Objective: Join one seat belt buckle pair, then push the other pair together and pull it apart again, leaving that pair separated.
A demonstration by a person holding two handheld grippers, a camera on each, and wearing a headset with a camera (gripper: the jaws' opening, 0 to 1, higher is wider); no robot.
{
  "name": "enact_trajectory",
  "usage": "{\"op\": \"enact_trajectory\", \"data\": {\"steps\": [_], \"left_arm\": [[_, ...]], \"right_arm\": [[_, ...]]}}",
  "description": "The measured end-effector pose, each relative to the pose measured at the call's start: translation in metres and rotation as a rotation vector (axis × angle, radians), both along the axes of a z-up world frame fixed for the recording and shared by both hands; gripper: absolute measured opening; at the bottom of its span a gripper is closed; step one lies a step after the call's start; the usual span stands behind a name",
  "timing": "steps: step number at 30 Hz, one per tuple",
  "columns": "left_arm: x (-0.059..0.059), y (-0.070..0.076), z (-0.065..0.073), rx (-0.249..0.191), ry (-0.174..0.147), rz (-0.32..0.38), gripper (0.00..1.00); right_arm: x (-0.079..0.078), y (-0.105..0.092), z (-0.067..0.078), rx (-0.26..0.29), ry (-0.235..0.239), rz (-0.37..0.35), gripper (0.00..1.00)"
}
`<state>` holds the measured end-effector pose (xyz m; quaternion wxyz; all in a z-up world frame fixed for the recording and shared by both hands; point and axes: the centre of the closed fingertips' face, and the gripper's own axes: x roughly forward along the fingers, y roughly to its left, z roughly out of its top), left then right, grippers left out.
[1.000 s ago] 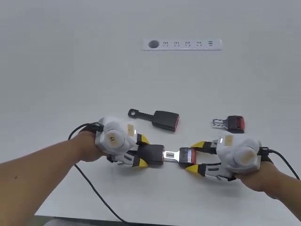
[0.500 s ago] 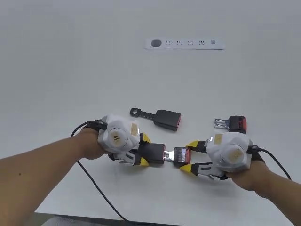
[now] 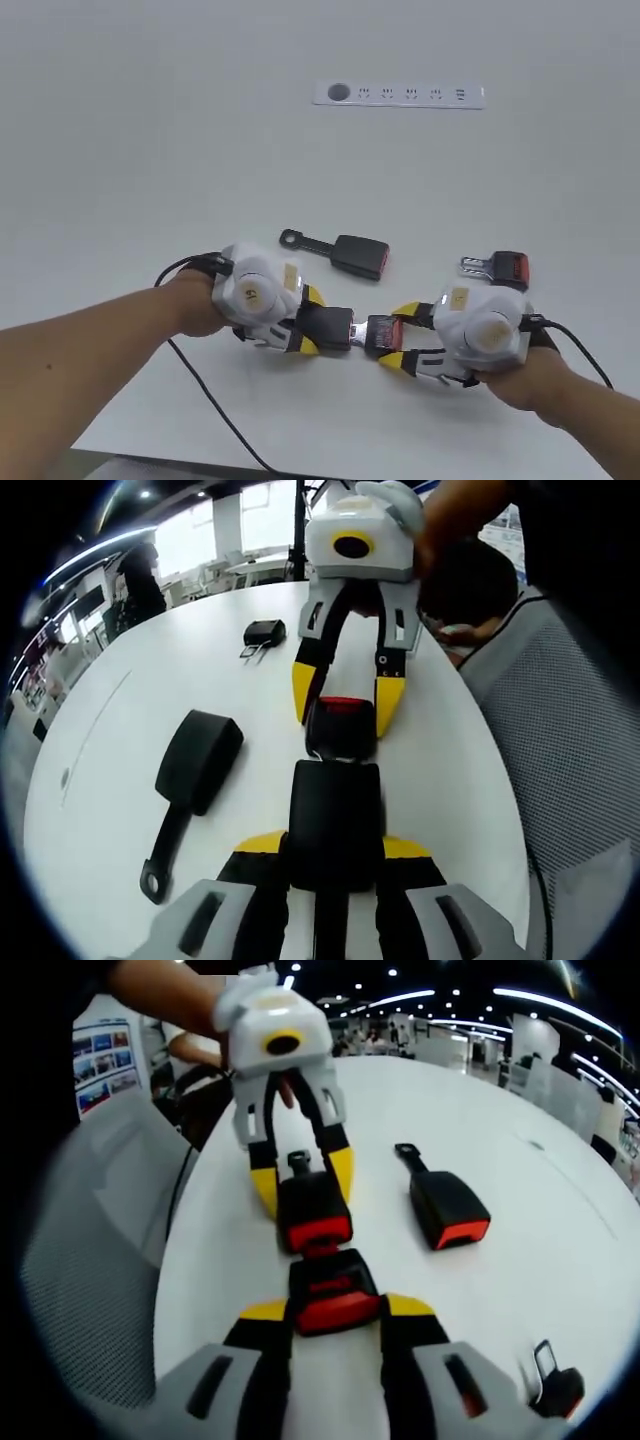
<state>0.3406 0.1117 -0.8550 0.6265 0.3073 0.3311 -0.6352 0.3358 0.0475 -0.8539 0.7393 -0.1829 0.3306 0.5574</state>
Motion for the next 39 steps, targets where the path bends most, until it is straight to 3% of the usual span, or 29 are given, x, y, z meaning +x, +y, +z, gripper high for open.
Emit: {"op": "enact_trajectory", "data": {"steps": [3,18,35,39], "left_arm": [[-0.0003,-0.0006,0.0001,0.001,0.001,-0.006,0.34],[0.0,0.0002,0.0002,-0.011,0.006,-0.012,0.34],[-0.0004,0.0009,0.0012,-0.058,0.014,-0.002,0.34],[-0.0005,0.0011,0.0013,-0.071,0.015,-0.003,0.34]], "right_arm": [[0.0013,0.0083,-0.0003,-0.001,-0.009,0.001,0.34],[0.0002,0.0053,0.0004,-0.022,-0.021,0.012,0.34],[-0.0018,0.0007,-0.0012,-0.053,-0.096,0.075,0.33],[-0.0012,0.0003,-0.0008,-0.041,-0.097,0.06,0.33]]}}
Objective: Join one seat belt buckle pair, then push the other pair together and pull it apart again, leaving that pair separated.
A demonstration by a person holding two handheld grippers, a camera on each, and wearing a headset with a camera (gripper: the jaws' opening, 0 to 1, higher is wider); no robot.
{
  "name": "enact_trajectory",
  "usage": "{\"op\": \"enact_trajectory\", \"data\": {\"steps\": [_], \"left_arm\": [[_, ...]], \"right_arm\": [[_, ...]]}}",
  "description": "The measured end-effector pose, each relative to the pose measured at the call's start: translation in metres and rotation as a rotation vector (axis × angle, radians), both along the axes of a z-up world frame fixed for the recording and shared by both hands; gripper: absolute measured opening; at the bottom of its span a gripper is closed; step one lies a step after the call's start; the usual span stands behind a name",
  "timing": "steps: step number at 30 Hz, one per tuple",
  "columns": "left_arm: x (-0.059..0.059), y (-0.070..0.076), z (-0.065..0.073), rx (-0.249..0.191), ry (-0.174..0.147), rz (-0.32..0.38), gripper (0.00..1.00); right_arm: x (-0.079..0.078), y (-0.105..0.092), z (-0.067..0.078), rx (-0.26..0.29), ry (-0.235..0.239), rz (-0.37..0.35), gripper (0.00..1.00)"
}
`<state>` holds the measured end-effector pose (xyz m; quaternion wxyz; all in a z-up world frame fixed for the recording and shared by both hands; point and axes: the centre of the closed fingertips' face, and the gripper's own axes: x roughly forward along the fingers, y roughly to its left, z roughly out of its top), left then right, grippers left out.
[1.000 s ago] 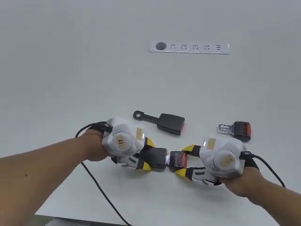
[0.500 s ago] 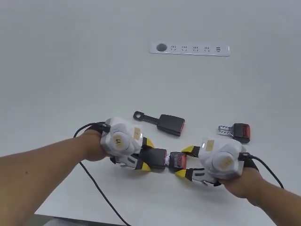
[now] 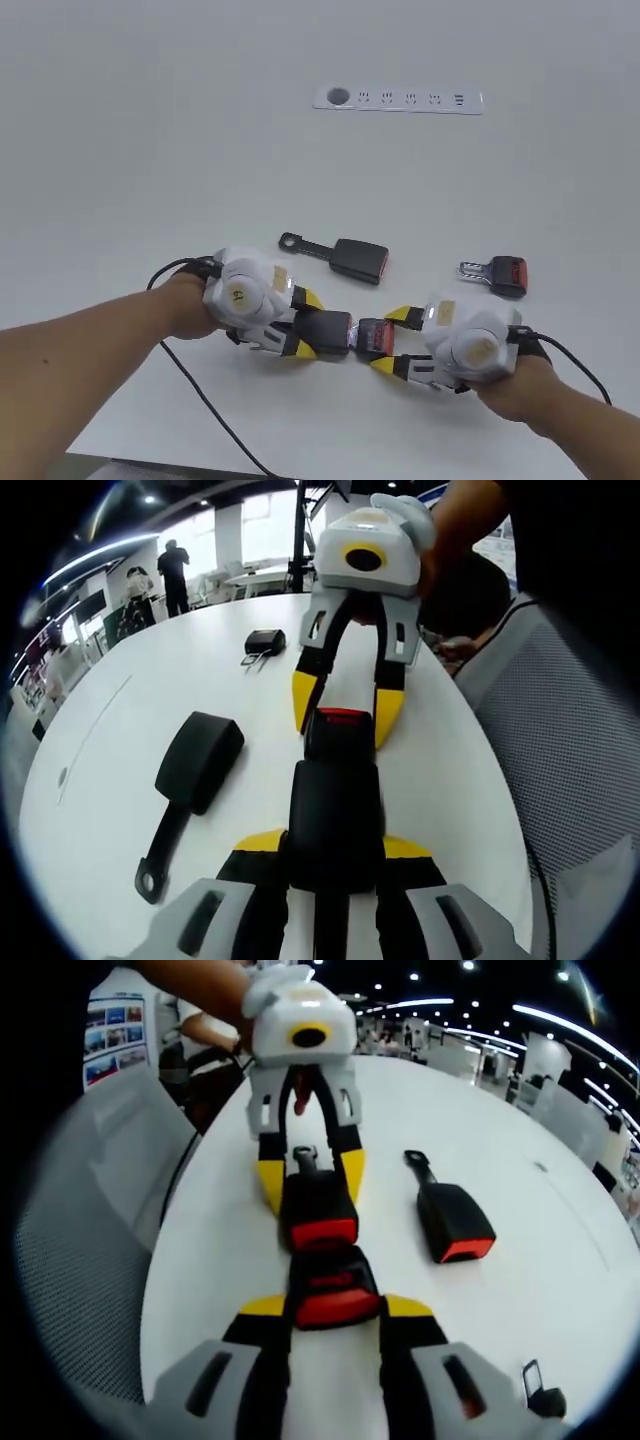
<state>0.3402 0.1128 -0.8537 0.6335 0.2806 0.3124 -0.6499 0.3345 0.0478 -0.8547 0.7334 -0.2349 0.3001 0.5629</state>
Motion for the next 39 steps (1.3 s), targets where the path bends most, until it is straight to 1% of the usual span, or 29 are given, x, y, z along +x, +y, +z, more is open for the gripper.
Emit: {"op": "enact_trajectory", "data": {"steps": [6,12,14,17,19,22,24,26,39], "left_arm": [[0.0003,0.0002,0.0002,-0.014,0.003,0.001,0.34],[-0.0002,0.0001,-0.0001,-0.015,0.003,-0.02,0.34],[-0.0001,0.0,-0.0002,-0.015,0.005,-0.026,0.34],[-0.001,0.0,-0.0002,-0.015,0.007,-0.037,0.34],[-0.0005,0.0,-0.0001,-0.015,0.008,-0.039,0.34],[-0.0004,-0.0002,-0.0001,-0.014,0.009,-0.042,0.34],[-0.0002,-0.0002,-0.0002,-0.018,0.01,-0.039,0.34],[-0.0001,-0.0006,-0.0002,-0.025,0.011,-0.031,0.34],[0.0008,-0.0012,-0.0003,-0.032,0.017,-0.031,0.34]], "right_arm": [[0.0005,-0.0003,-0.0001,0.033,0.014,-0.027,0.32],[-0.0003,0.0,0.0002,0.055,0.025,-0.04,0.32],[-0.0009,0.0003,0.0005,0.056,0.025,-0.037,0.32],[-0.0008,0.0002,-0.0004,0.037,0.002,-0.005,0.32],[-0.0008,0.0005,0.0005,0.045,0.012,-0.011,0.32],[-0.0004,0.0003,-0.0002,0.049,0.014,-0.017,0.32],[-0.0013,0.0004,-0.0004,0.046,-0.001,-0.013,0.32],[-0.0004,0.0001,-0.0001,0.056,0.008,-0.026,0.32],[-0.0005,-0.0007,0.0004,0.058,-0.013,-0.023,0.32]]}}
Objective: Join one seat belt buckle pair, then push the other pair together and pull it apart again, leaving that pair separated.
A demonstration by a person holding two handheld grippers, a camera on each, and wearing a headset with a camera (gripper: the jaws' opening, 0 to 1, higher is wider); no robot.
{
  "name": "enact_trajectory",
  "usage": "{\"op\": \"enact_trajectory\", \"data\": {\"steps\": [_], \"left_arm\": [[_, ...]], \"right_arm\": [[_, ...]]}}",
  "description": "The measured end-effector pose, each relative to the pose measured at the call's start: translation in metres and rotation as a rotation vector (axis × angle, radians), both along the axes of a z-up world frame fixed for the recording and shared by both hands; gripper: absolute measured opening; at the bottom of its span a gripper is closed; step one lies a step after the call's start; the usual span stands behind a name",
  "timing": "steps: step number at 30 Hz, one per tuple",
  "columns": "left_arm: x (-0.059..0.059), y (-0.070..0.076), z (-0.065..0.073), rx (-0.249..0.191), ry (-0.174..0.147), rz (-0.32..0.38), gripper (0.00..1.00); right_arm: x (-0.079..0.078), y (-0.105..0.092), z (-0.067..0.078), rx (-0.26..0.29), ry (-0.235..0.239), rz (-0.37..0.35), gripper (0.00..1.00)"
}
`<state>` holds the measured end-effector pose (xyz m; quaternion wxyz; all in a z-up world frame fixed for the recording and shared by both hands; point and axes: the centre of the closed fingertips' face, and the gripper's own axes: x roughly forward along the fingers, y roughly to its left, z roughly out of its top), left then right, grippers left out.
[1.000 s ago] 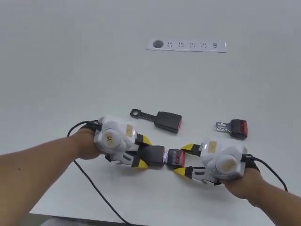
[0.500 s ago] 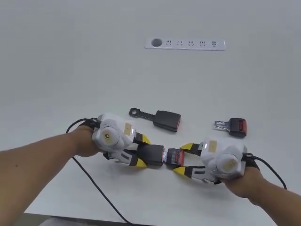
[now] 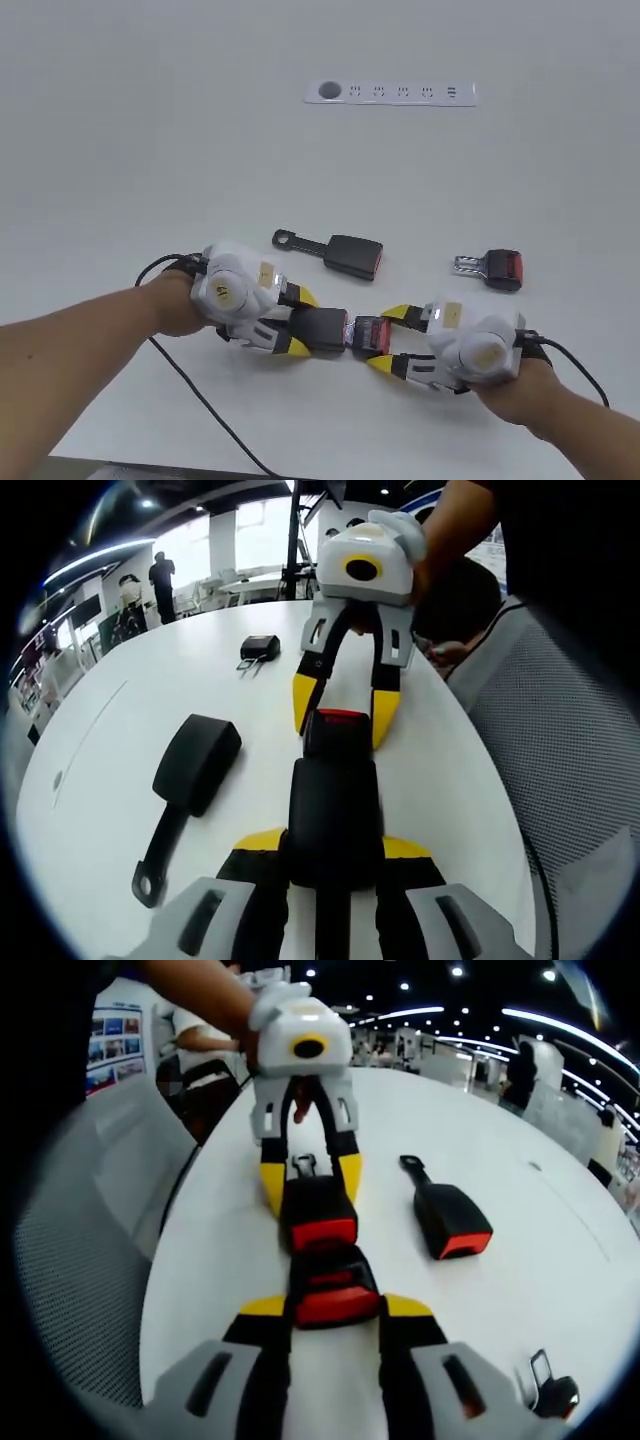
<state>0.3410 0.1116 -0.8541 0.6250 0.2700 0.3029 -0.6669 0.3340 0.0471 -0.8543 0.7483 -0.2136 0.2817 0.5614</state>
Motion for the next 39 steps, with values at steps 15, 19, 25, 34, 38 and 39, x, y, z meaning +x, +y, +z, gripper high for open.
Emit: {"op": "enact_trajectory", "data": {"steps": [15,19,25,34,38,39], "left_arm": [[0.0,0.001,0.001,0.001,0.002,0.003,0.34],[0.0,0.001,0.001,0.001,0.005,0.009,0.34],[-0.001,-0.002,0.001,0.048,-0.022,-0.04,0.34],[0.001,-0.003,0.004,0.096,-0.053,0.029,0.52],[0.003,-0.012,0.023,-0.003,-0.013,0.115,0.68],[0.004,-0.011,0.026,-0.009,-0.016,0.124,0.7]], "right_arm": [[-0.001,0.0,0.001,-0.003,-0.018,-0.004,0.32],[-0.001,0.0,0.001,0.009,-0.009,-0.018,0.32],[-0.002,0.0,0.001,0.001,0.0,-0.021,0.33],[-0.001,0.001,0.007,-0.002,-0.014,-0.029,0.5],[0.004,-0.004,0.018,0.029,-0.008,-0.082,0.66],[0.005,-0.005,0.02,0.036,-0.004,-0.091,0.68]]}}
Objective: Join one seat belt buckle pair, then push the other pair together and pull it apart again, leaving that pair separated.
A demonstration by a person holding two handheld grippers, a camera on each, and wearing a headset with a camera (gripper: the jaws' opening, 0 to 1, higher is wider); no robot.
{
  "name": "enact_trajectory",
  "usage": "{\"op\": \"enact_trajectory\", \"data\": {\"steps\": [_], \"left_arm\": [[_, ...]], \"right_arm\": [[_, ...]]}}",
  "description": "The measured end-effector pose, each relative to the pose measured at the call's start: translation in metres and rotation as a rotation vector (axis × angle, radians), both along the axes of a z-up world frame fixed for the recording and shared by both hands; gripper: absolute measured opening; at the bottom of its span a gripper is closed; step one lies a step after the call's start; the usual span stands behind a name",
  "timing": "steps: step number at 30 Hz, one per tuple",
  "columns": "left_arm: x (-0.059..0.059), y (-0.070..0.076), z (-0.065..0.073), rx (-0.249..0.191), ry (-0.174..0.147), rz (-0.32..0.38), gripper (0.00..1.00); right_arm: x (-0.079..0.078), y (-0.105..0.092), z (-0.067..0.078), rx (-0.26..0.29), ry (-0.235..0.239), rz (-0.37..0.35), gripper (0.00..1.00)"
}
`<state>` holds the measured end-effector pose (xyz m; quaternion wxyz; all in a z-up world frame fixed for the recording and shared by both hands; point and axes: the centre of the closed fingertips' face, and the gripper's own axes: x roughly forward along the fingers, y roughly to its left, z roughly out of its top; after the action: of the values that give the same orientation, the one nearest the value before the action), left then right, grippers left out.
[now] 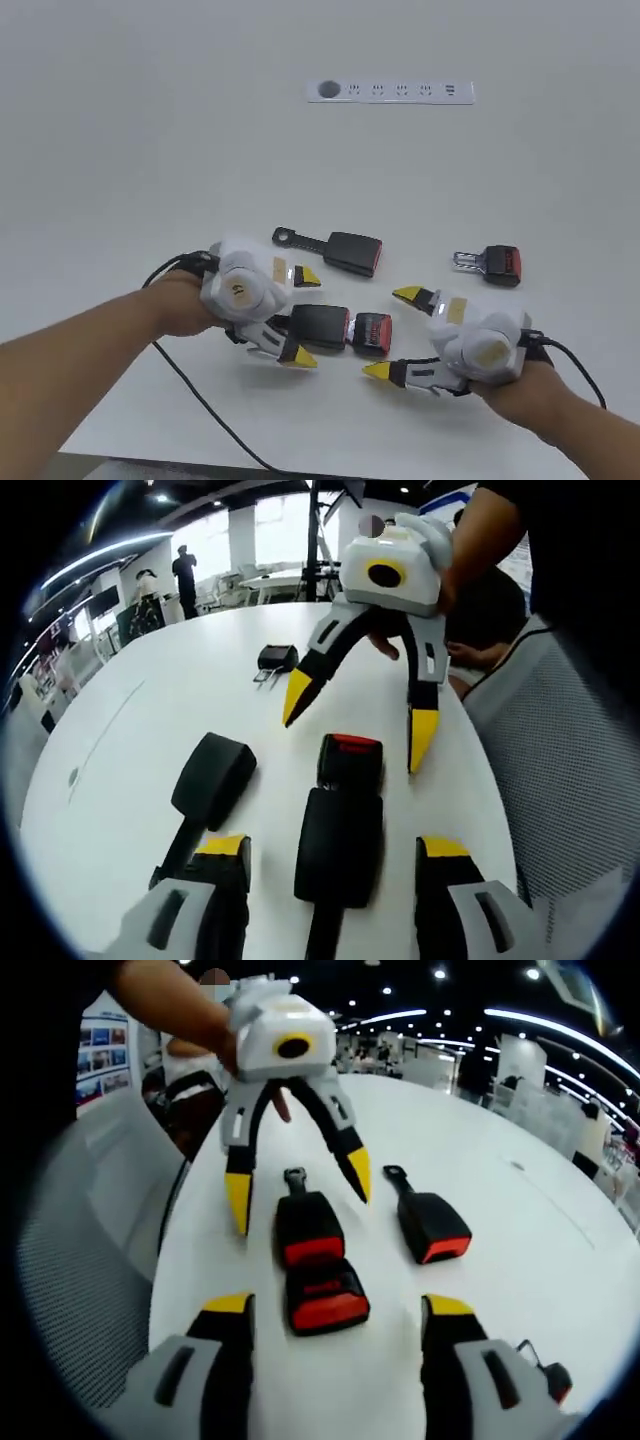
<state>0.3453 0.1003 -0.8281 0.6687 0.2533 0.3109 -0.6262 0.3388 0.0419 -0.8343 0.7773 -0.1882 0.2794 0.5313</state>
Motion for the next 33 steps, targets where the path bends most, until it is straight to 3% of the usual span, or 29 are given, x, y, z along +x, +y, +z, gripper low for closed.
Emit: {"op": "enact_trajectory", "data": {"steps": [4,8,13,16,20,23,25,28,33], "left_arm": [[0.007,0.0,0.008,-0.022,-0.025,0.02,0.85],[0.015,-0.004,0.02,-0.041,-0.049,0.004,0.86],[0.038,-0.009,0.033,-0.045,-0.106,0.001,0.86],[0.05,-0.013,0.038,-0.05,-0.115,-0.001,0.86],[0.063,-0.016,0.039,-0.036,-0.137,-0.015,0.86],[0.069,-0.016,0.037,-0.018,-0.145,-0.033,0.85],[0.073,-0.015,0.034,-0.001,-0.155,-0.044,0.84],[0.079,-0.015,0.03,0.015,-0.15,-0.057,0.83],[0.092,-0.019,0.023,0.032,-0.153,-0.07,0.8]], "right_arm": [[0.003,-0.007,0.008,0.021,0.01,-0.014,0.76],[0.011,-0.02,0.013,0.015,-0.003,-0.007,0.78],[0.027,-0.04,0.021,0.01,-0.007,-0.009,0.8],[0.041,-0.056,0.026,0.003,-0.011,-0.001,0.78],[0.056,-0.075,0.027,-0.022,-0.016,-0.004,0.78],[0.07,-0.095,0.028,-0.009,0.03,-0.039,0.77],[0.076,-0.104,0.028,-0.016,0.027,-0.041,0.77],[0.085,-0.125,0.021,-0.063,0.045,-0.039,0.77],[0.093,-0.143,0.013,-0.086,0.068,-0.042,0.76]]}}
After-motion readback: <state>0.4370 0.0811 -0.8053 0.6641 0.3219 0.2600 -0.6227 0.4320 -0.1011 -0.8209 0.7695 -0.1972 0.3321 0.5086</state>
